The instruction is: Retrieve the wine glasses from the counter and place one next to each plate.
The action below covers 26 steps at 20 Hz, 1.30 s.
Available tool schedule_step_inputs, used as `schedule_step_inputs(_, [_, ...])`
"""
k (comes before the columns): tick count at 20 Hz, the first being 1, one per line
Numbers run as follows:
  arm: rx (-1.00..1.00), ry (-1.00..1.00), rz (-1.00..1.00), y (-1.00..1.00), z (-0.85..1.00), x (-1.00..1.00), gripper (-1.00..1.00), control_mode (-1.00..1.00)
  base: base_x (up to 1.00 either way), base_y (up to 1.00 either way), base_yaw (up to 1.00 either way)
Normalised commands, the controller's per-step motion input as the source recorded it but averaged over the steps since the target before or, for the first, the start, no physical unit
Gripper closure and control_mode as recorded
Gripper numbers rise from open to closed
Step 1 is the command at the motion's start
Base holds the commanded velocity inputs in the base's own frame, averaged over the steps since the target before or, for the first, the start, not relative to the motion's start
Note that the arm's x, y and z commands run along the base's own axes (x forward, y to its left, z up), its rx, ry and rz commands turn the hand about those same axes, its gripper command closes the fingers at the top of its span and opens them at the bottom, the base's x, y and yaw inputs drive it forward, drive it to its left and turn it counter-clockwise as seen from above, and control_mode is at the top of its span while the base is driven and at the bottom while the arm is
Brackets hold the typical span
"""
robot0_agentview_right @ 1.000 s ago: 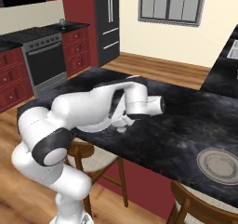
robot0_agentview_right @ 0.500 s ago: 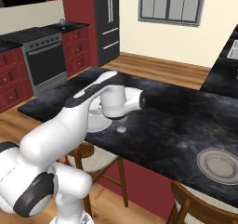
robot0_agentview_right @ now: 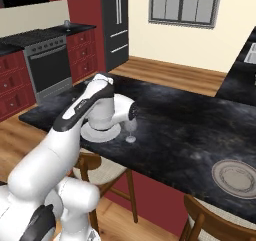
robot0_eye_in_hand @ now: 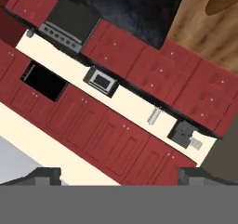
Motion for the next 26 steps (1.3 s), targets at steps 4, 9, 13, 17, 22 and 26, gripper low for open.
schedule_step_inputs(4, [0.0, -0.03, 0.0, 0.0, 0.46, -0.45, -1.0, 1.0, -0.25, 0.0, 0.0])
schedule_step_inputs(9, [0.0, 0.0, 0.0, 0.0, 0.0, 0.0, -1.0, 1.0, -1.0, 0.0, 0.0])
schedule_step_inputs(13, [0.0, 0.0, 0.0, 0.0, 0.0, 0.0, -1.0, 1.0, -0.91, 0.44, 0.0])
schedule_step_inputs(17, [0.0, 0.0, 0.0, 0.0, 0.0, 0.0, -1.0, 1.0, -0.57, 1.0, 0.0])
schedule_step_inputs(22, [0.0, 0.0, 0.0, 0.0, 0.0, 0.0, -1.0, 1.0, 0.26, 1.0, 0.0])
schedule_step_inputs(26, [0.0, 0.0, 0.0, 0.0, 0.0, 0.0, -1.0, 1.0, 0.95, 1.0, 0.0])
